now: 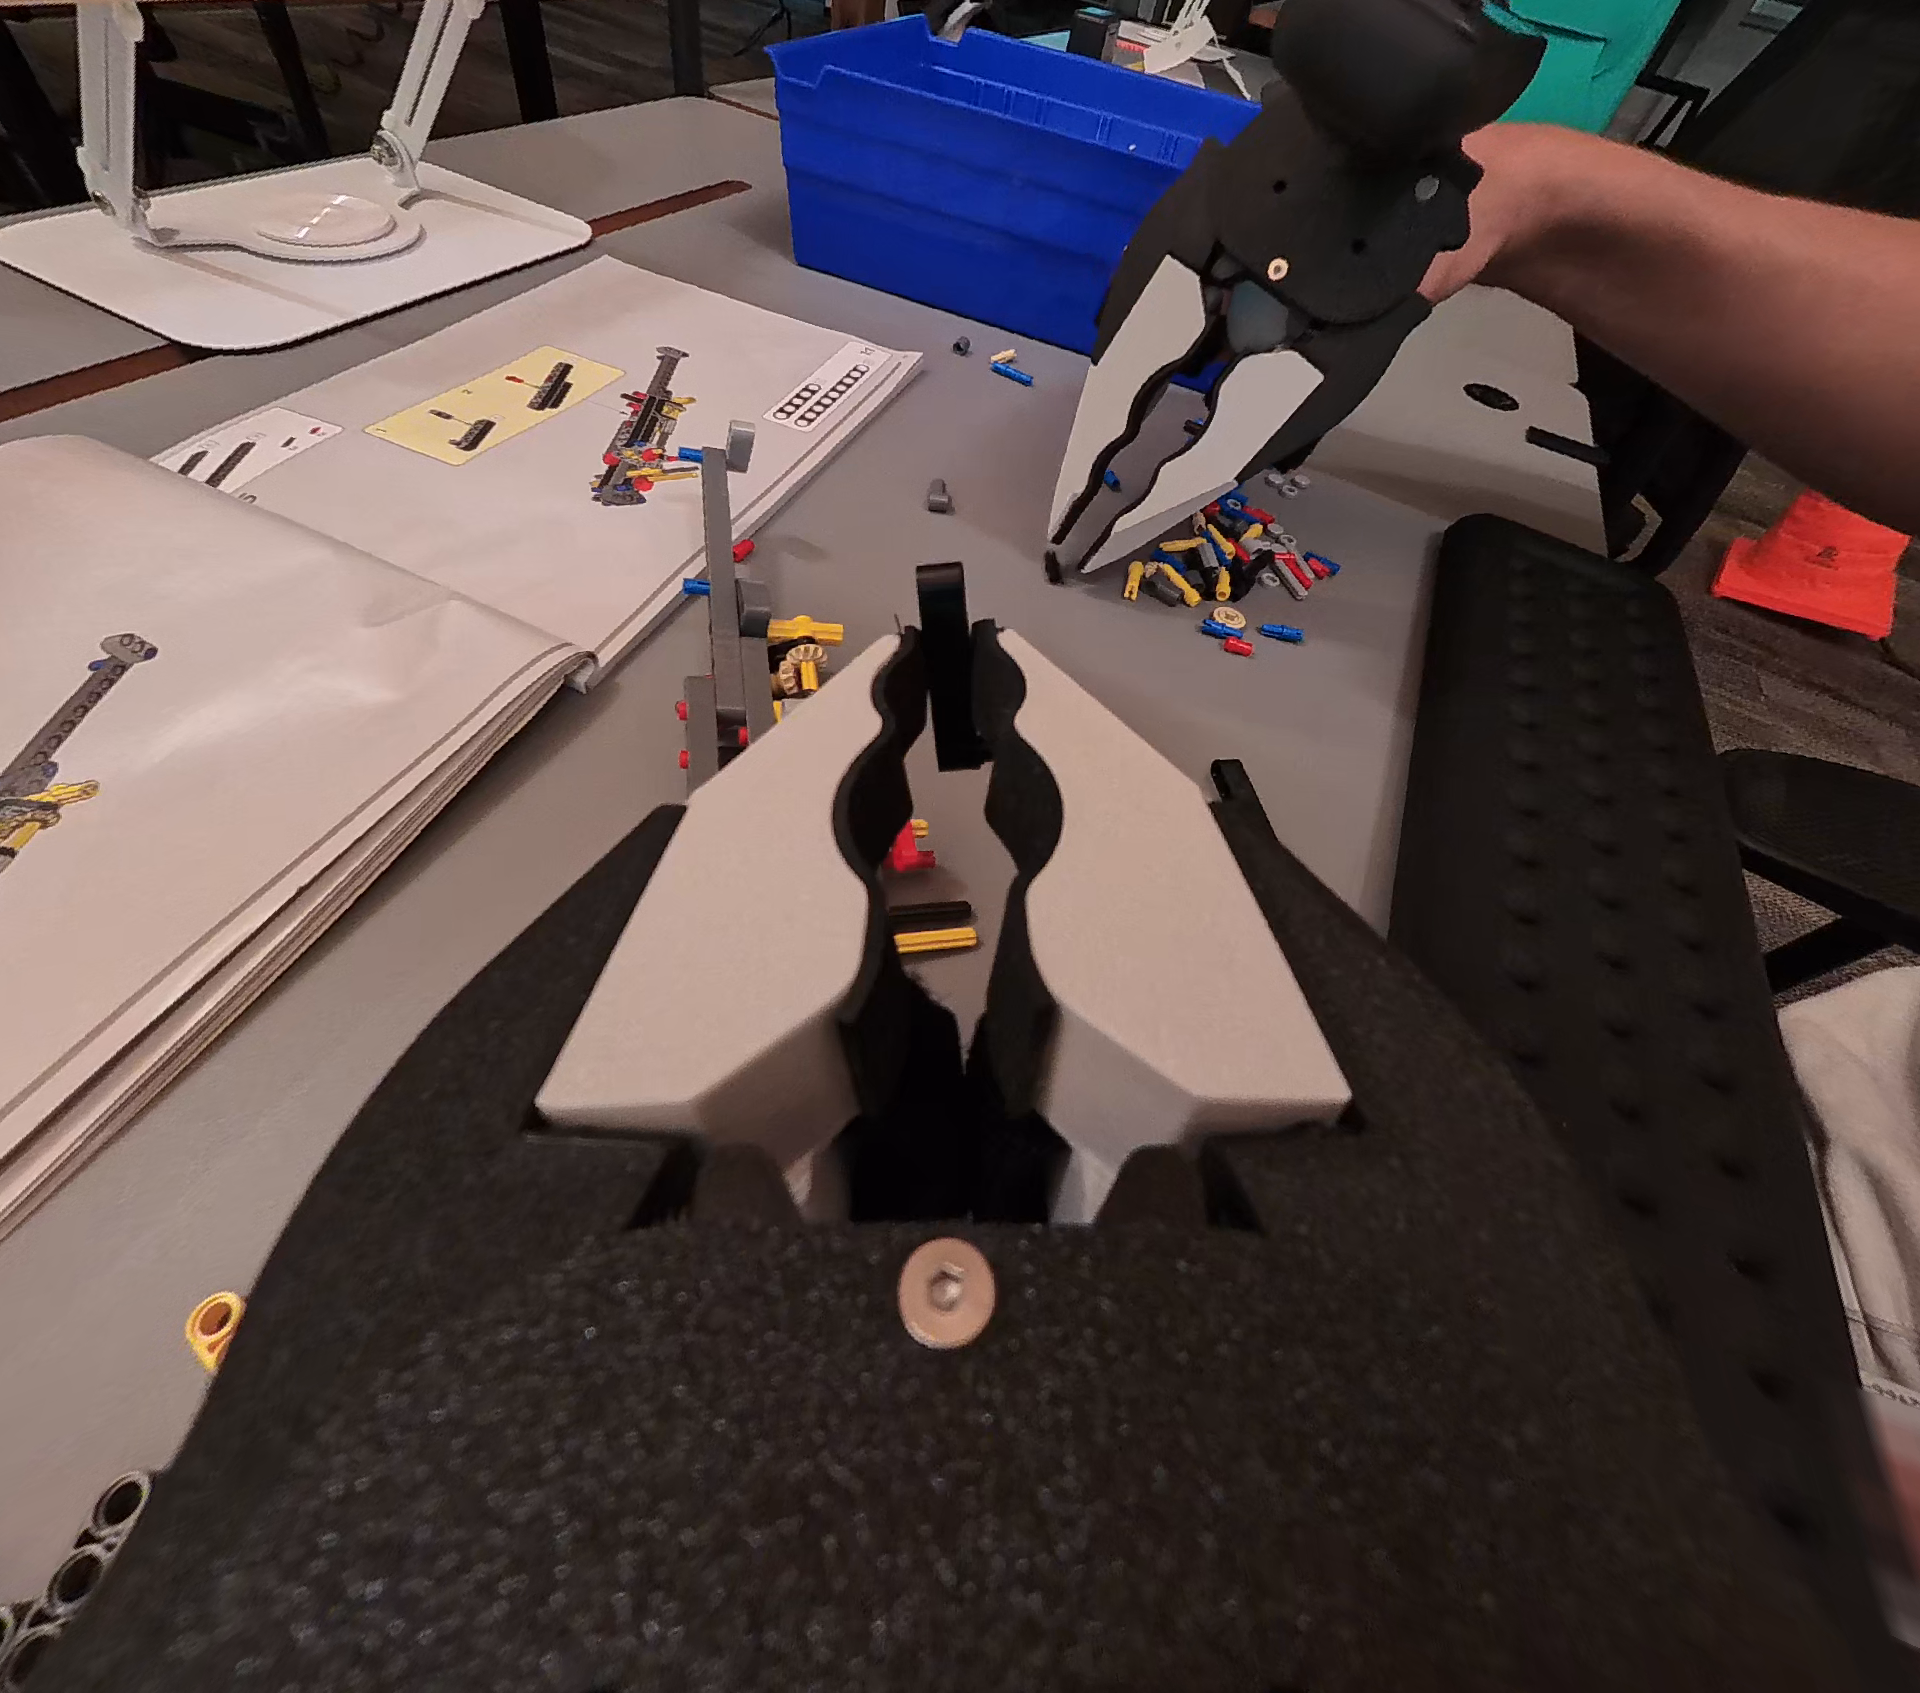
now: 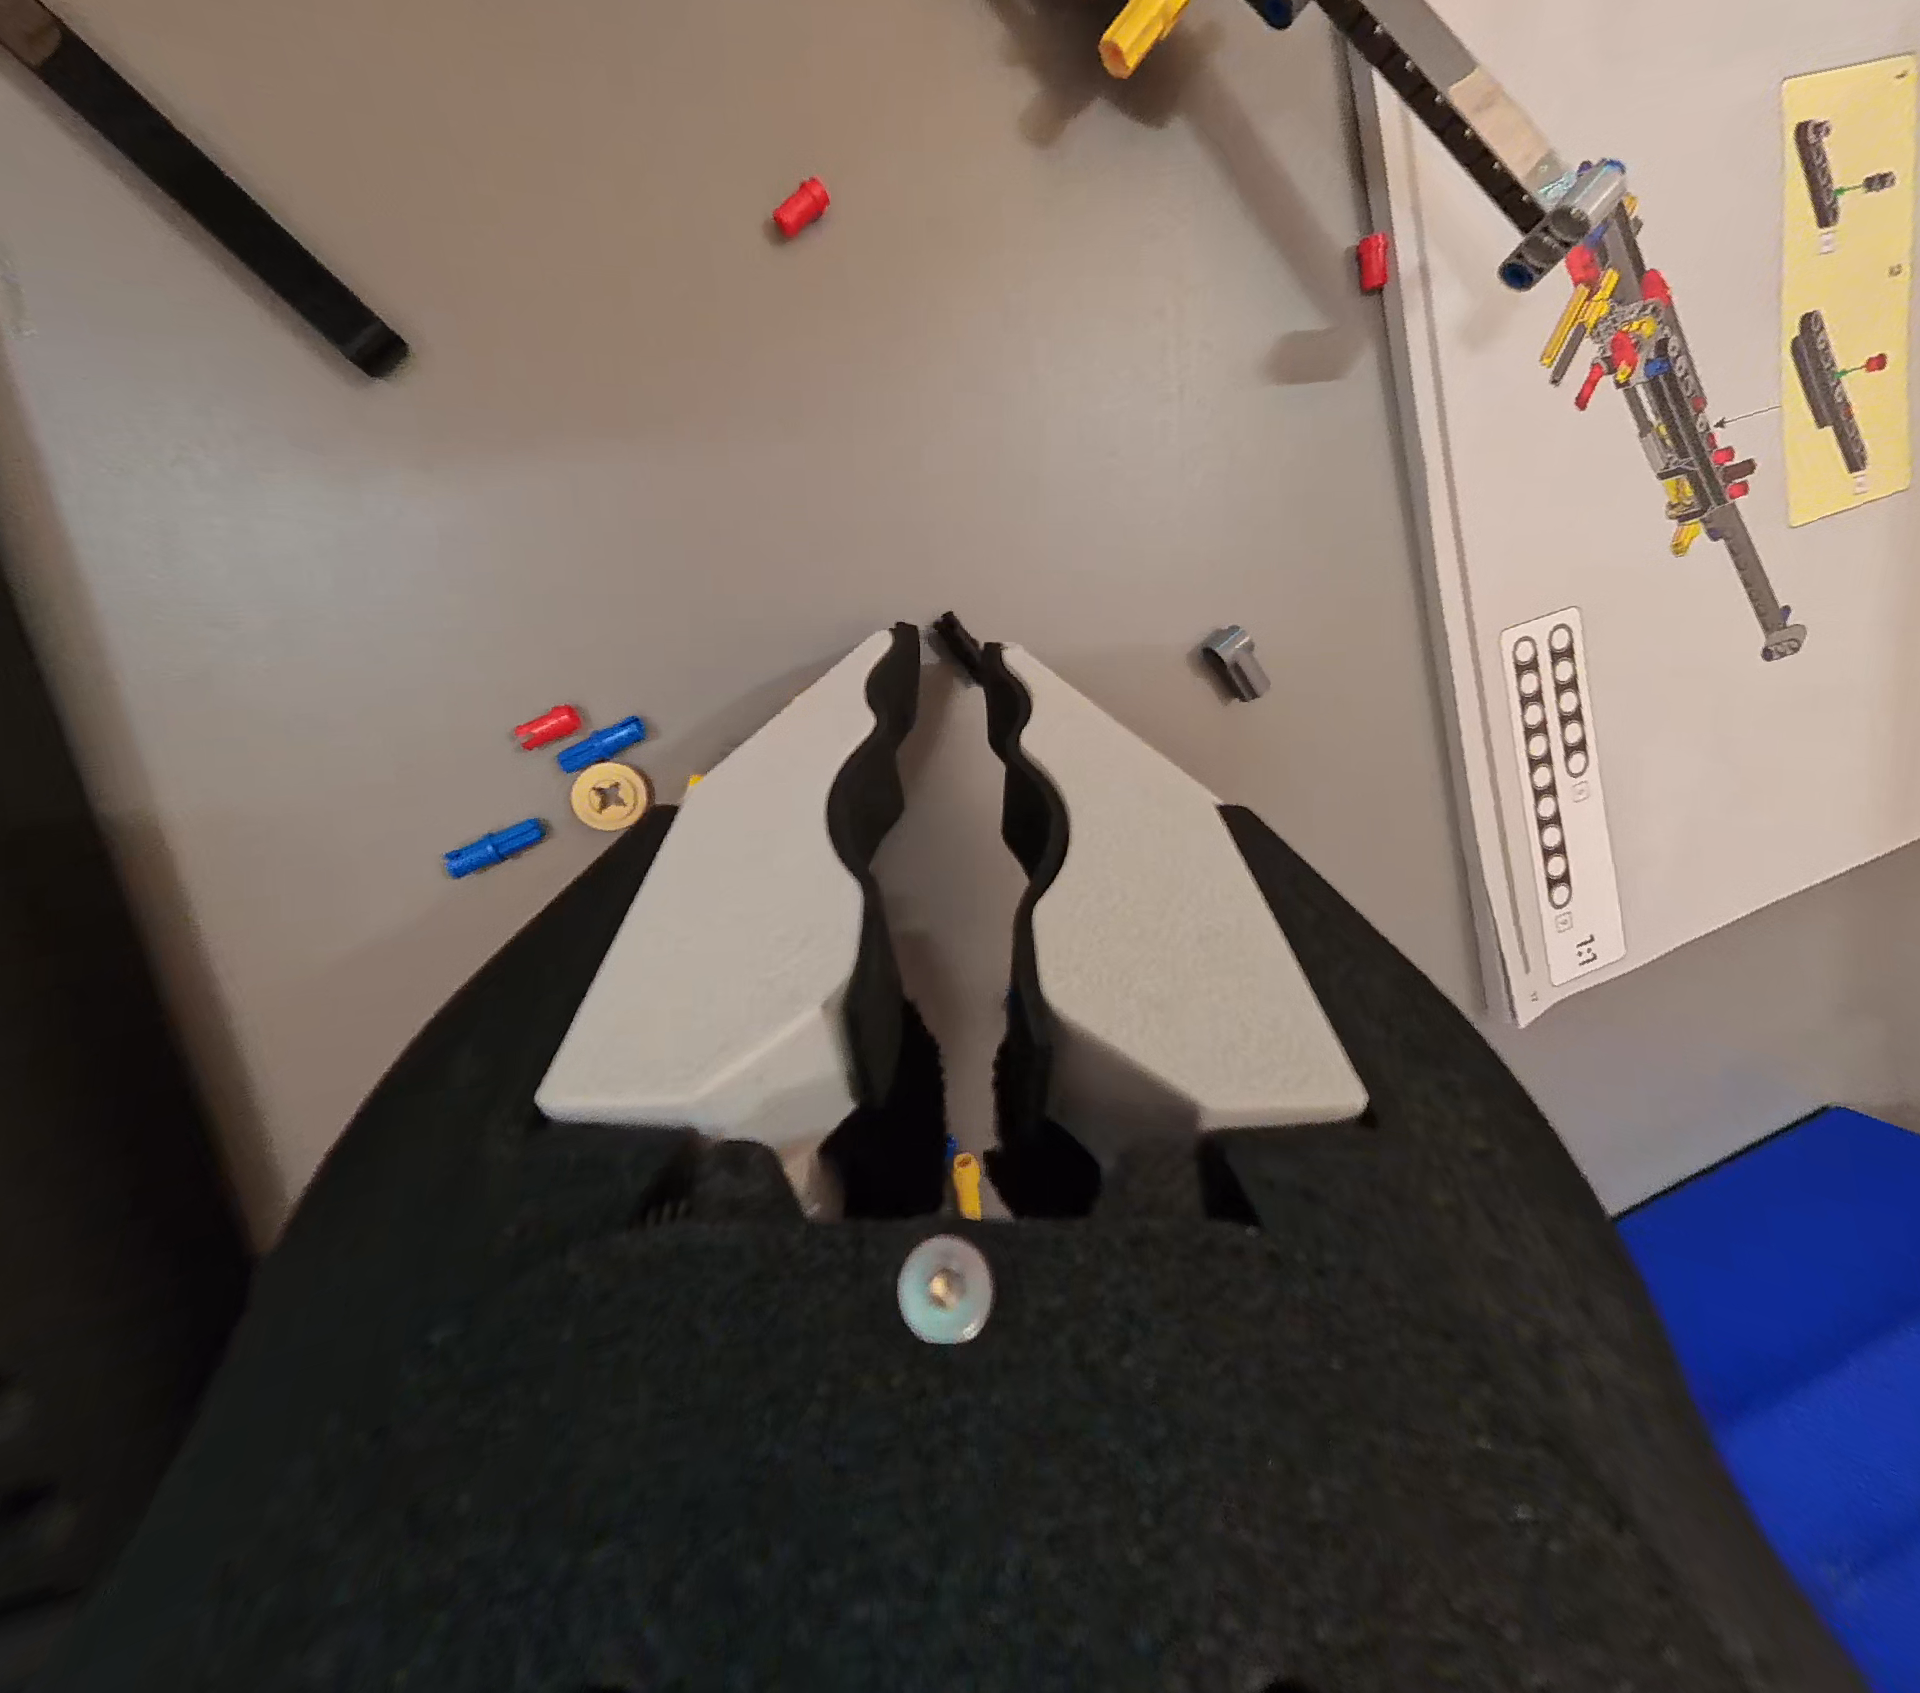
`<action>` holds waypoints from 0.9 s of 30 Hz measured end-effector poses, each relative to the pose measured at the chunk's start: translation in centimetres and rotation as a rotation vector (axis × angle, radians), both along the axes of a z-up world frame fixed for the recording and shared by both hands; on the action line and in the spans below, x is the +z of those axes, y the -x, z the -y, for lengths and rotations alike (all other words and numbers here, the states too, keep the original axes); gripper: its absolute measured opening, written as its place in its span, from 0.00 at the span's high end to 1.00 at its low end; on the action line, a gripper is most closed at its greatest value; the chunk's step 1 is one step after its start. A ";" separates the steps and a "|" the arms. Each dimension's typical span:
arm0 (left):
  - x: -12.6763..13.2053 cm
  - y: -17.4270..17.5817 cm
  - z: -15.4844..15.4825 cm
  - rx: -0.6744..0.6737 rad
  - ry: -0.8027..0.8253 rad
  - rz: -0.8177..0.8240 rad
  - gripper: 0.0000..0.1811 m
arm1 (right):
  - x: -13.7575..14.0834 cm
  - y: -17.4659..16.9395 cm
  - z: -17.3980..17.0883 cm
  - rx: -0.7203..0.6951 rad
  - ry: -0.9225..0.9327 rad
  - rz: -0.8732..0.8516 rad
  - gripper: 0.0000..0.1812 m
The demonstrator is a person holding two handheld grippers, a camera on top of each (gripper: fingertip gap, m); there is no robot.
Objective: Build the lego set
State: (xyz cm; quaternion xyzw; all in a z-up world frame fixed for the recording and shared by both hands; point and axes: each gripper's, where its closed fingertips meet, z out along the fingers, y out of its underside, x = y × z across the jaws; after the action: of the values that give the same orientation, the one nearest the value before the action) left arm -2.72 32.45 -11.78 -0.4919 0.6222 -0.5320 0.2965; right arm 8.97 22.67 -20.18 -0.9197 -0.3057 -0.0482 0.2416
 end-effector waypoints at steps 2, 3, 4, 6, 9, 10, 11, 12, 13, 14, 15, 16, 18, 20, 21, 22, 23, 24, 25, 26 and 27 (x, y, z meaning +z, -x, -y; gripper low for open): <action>0.0 0.0 0.0 0.000 -0.001 0.001 0.97 | 0.1 -0.3 0.1 -0.007 -0.005 0.003 0.94; 0.0 0.0 0.0 0.000 -0.001 0.001 0.97 | 0.2 -0.4 0.0 -0.013 -0.012 0.000 0.94; 0.0 0.0 0.0 0.000 0.000 0.001 0.97 | 0.2 -0.8 0.0 -0.025 -0.011 0.006 0.94; 0.0 0.0 0.0 -0.001 -0.001 0.000 0.96 | -0.3 -1.4 0.1 -0.032 0.003 -0.009 0.94; -0.1 0.0 0.2 -0.006 -0.008 -0.004 0.96 | -0.7 -1.3 -0.2 -0.024 -0.010 -0.121 0.94; -0.2 0.0 0.2 -0.005 -0.012 -0.004 0.97 | -1.0 -1.2 -0.1 -0.019 0.004 -0.157 0.94; -0.2 0.0 0.1 -0.003 -0.016 -0.004 0.97 | -1.0 -1.1 -0.1 -0.012 0.001 -0.195 0.93; -0.2 0.0 0.1 -0.001 -0.019 -0.004 0.97 | -1.0 -1.1 -0.2 -0.008 0.003 -0.217 0.92; -0.2 0.0 0.0 0.001 -0.019 -0.005 0.97 | -1.1 -1.0 -0.2 -0.002 0.007 -0.231 0.91; -0.2 0.0 0.0 0.002 -0.017 -0.005 0.96 | -1.1 -0.9 -0.3 0.006 0.005 -0.239 0.91; -0.2 0.0 0.0 0.002 -0.015 -0.005 0.97 | -1.1 -0.9 -0.4 0.014 -0.001 -0.234 0.91; -0.2 0.0 -0.1 0.003 -0.016 -0.006 0.97 | -1.1 -0.7 -0.5 0.024 -0.006 -0.235 0.92; -0.2 -0.1 0.0 0.002 -0.019 -0.006 0.97 | -1.1 -0.4 -0.6 0.047 -0.028 -0.228 0.95; -0.3 -0.1 0.0 0.001 -0.020 -0.007 0.96 | -1.1 -0.4 -0.8 0.056 -0.059 -0.202 0.99; -0.3 -0.1 0.0 0.001 -0.019 -0.007 0.96 | -1.1 -0.5 -0.9 0.064 -0.074 -0.185 1.00; -0.3 -0.1 0.0 0.000 -0.019 -0.007 0.96 | -1.1 -0.4 -0.9 0.068 -0.085 -0.180 1.00; -0.2 0.0 0.0 0.000 -0.019 -0.006 0.96 | -1.1 -0.1 -0.9 0.073 -0.088 -0.187 1.00; -0.2 -0.1 0.0 0.001 -0.019 -0.006 0.97 | -1.0 0.1 -0.9 0.072 -0.083 -0.199 1.00; -0.2 -0.1 0.0 0.001 -0.019 -0.005 0.97 | -1.1 0.3 -0.9 0.067 -0.075 -0.211 1.00; -0.2 0.0 0.0 0.001 -0.018 -0.006 0.96 | -1.1 0.3 -0.9 0.062 -0.067 -0.215 0.99; -0.2 0.0 0.0 0.001 -0.017 -0.006 0.96 | -1.0 0.3 -0.9 0.055 -0.061 -0.210 0.97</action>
State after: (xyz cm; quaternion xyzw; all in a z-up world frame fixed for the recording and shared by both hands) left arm -2.68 32.47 -12.02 -0.4913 0.6272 -0.5251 0.2991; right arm 8.72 23.60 -21.21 -0.9032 -0.3024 0.0459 0.3012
